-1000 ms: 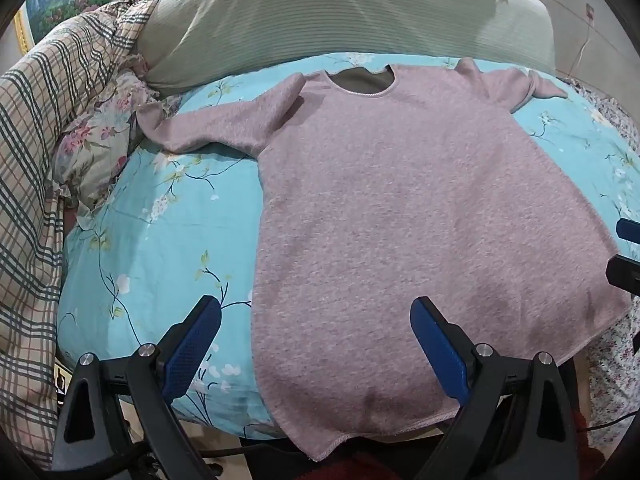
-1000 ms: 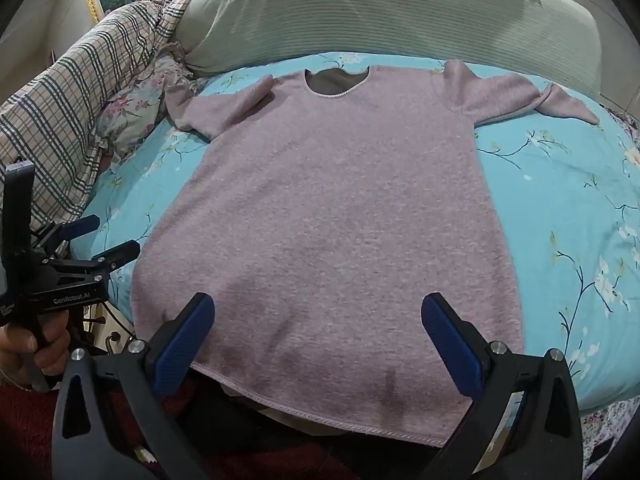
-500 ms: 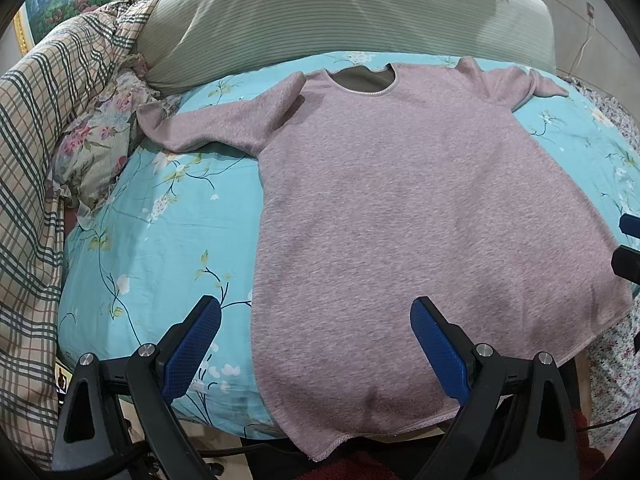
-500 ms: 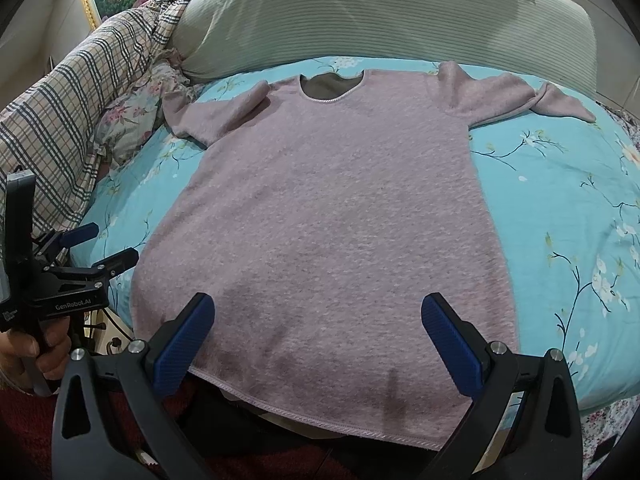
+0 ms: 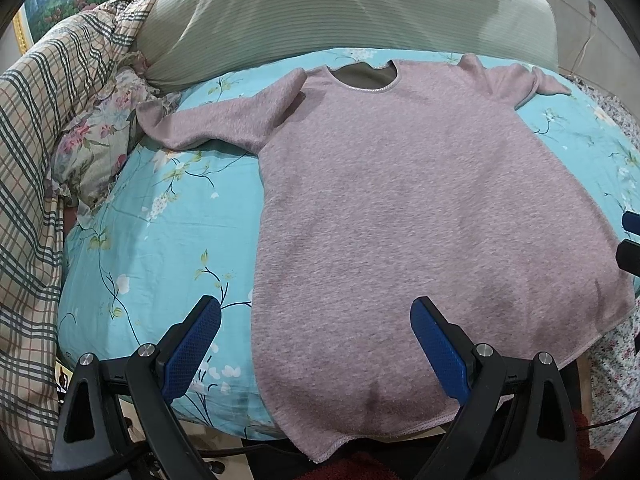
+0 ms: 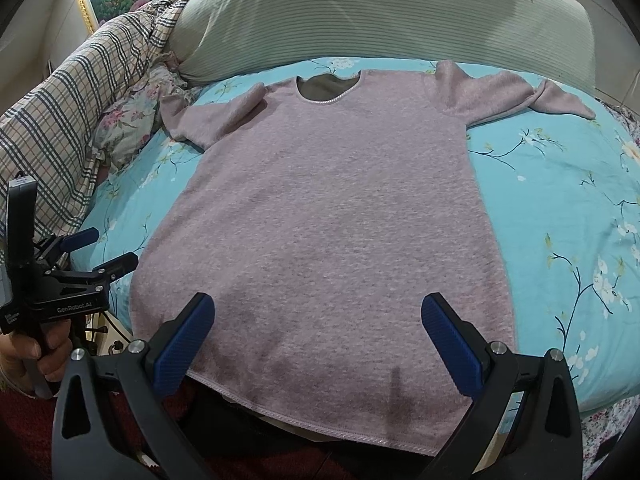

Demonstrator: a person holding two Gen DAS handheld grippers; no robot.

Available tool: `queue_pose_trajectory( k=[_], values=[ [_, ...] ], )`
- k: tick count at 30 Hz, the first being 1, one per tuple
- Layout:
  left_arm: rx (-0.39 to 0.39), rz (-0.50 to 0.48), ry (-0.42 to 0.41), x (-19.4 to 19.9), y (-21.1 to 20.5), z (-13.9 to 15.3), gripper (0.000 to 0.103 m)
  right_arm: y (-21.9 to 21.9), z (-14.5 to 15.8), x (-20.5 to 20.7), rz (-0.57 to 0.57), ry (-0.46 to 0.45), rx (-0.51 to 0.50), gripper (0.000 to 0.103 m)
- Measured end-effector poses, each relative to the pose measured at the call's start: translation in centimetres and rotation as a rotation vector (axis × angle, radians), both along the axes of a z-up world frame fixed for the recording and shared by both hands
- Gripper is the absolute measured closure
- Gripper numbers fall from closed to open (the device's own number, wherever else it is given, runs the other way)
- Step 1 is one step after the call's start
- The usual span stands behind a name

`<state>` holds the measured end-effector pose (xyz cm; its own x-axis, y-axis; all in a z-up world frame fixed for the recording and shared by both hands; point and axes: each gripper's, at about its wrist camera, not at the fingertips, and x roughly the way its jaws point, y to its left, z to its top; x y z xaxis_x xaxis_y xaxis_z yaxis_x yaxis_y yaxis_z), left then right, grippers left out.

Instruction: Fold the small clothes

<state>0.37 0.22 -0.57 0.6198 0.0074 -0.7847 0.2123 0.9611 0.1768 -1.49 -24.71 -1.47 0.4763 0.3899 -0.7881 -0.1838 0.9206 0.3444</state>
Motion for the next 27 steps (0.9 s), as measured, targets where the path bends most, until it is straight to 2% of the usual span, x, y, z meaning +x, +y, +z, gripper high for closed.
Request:
queue_pose_trajectory(
  k=[9,15,23,27],
  values=[
    [0.006,-0.001,0.019,0.4,-0.4,-0.4,0.007,0.0,-0.1,0.2,-0.006,0.006,0.008,0.000],
    [0.009,-0.002,0.060,1.1,-0.6,-0.5,0.007,-0.5,-0.4,0.8,-0.016,0.008,0.027,0.000],
    [0.022,-0.005,0.075,2.3,-1.1,-0.9,0.006,-2.8,-1.4,2.2,-0.062,0.021,0.060,0.000],
    [-0.008,-0.004,0.090,3.5,-1.0,-1.2,0.005,-4.8,-2.4,3.7,-0.102,0.029,0.087,0.000]
  ],
)
